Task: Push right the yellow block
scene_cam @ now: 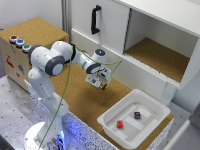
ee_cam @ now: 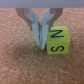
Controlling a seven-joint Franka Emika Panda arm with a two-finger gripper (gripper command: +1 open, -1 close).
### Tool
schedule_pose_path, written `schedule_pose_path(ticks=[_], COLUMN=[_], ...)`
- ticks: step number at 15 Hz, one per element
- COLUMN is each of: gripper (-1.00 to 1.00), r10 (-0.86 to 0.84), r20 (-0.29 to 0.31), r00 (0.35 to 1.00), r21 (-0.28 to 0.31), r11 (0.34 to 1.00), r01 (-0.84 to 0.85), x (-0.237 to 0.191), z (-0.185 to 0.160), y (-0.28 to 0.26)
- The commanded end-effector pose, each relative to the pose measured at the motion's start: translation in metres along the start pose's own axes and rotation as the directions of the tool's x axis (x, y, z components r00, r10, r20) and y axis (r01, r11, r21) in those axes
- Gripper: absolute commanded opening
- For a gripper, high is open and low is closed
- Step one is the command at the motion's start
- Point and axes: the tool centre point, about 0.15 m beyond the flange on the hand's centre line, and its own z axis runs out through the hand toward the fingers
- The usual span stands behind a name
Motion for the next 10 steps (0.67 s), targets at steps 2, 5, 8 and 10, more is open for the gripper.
schedule_pose_path(ticks=[2, 5, 8, 10], gripper=[-1.00, -1.00, 1.00, 1.00], r10=[-0.020, -0.052, -0.039, -0.049], r20=[0.106, 0.068, 0.009, -0.007], r00=[0.994, 0.996, 0.999, 0.999], r21=[-0.050, -0.054, -0.031, -0.043], r11=[0.998, 0.997, 0.999, 0.998], r01=[0.025, 0.056, 0.040, 0.049], x=[0.024, 0.035, 0.030, 0.025], z=[0.000, -0.015, -0.047, -0.071], y=[0.042, 0.034, 0.020, 0.014])
